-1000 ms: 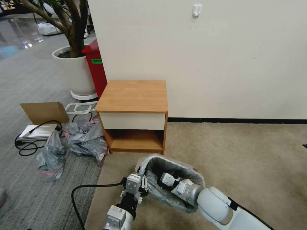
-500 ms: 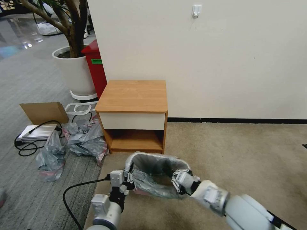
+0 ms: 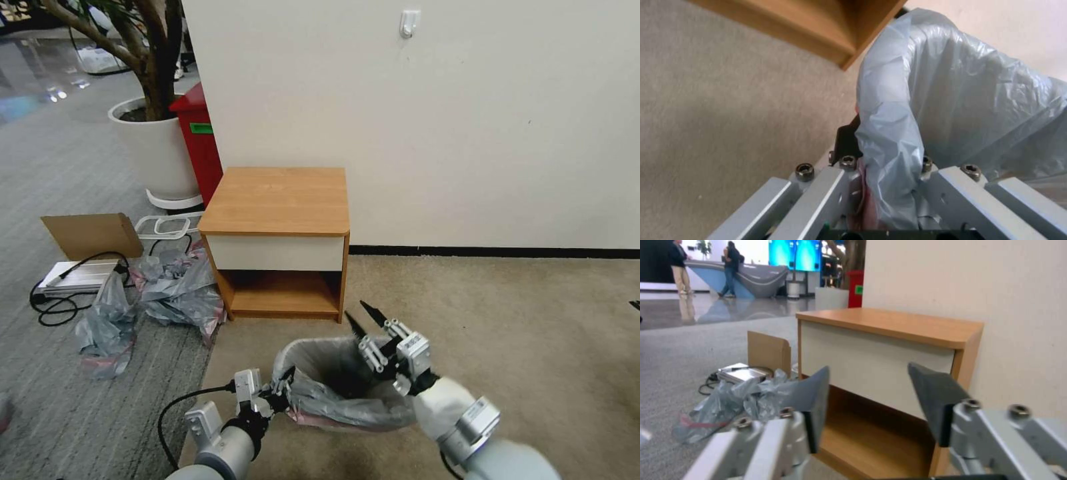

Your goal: Pick up the garbage bag from the table and place it over the trash can.

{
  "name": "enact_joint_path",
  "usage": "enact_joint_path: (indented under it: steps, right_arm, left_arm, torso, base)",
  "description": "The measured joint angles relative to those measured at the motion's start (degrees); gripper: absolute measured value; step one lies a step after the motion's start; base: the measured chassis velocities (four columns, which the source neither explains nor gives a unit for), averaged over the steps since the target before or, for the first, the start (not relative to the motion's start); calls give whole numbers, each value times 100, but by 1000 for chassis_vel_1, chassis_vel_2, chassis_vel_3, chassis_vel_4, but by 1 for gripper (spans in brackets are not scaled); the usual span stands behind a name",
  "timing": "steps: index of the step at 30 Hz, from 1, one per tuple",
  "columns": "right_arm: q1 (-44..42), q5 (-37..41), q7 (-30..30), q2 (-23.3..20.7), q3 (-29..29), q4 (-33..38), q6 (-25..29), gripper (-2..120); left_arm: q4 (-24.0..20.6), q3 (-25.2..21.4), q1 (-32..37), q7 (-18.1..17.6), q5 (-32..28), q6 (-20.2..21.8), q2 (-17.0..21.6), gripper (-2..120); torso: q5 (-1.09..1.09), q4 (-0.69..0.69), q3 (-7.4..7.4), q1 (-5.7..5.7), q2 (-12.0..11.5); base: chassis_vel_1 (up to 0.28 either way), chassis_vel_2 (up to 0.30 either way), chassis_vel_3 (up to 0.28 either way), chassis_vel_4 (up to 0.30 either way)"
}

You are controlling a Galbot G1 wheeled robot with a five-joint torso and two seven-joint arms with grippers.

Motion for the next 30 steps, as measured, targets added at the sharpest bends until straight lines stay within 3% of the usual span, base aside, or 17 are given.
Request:
enact_joint_path:
  steps: [13, 30]
  right_arm:
    - [118, -3, -86, 34, 7, -131, 38, 96]
    - [153, 1, -87, 44, -18, -219, 94, 100]
  left_arm:
    - [316, 16, 11, 187, 893, -292, -29, 7]
    - [317, 19, 129, 164, 1158, -590, -101, 69]
  torso:
    - [1, 0, 0, 0, 0]
    - [1, 0, 0, 0, 0]
  base:
    - [0, 0, 0, 0]
    - [0, 0, 0, 0]
